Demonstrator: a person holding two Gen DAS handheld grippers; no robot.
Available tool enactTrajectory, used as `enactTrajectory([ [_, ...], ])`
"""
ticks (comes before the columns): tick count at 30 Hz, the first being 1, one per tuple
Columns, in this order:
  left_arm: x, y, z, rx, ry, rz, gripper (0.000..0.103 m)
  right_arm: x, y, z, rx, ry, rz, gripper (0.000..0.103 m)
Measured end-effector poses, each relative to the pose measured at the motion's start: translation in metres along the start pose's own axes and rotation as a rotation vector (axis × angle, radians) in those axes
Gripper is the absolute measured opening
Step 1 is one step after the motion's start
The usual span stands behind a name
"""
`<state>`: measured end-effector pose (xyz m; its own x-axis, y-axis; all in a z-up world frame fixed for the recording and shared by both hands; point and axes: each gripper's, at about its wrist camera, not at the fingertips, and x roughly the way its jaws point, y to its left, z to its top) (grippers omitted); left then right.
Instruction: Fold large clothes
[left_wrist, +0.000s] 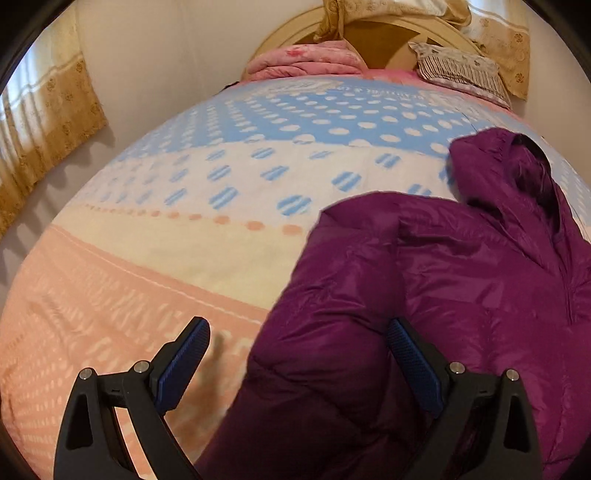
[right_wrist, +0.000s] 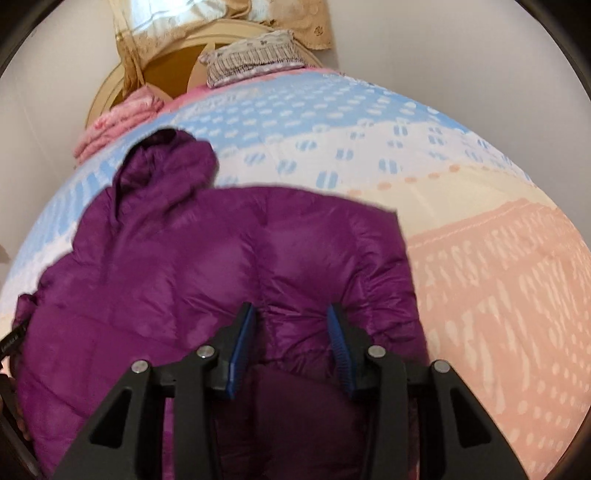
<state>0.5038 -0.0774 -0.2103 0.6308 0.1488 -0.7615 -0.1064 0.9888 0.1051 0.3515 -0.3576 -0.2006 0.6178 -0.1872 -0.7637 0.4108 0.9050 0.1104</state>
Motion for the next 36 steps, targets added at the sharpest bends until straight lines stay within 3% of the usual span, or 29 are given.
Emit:
enactTrajectory([
  [7, 0.006, 0.002, -0.002, -0.019, 0.022, -0.012, 0.102, -0.004, -0.001, -0.005, -0.009, -0.01, -0.014, 0.044],
  [36, 0.014, 0.011, -0.002, -0.073, 0.05, -0.085, 0.102, 0.002, 0.014, -0.006, -0.071, -0.012, -0.095, 0.045],
])
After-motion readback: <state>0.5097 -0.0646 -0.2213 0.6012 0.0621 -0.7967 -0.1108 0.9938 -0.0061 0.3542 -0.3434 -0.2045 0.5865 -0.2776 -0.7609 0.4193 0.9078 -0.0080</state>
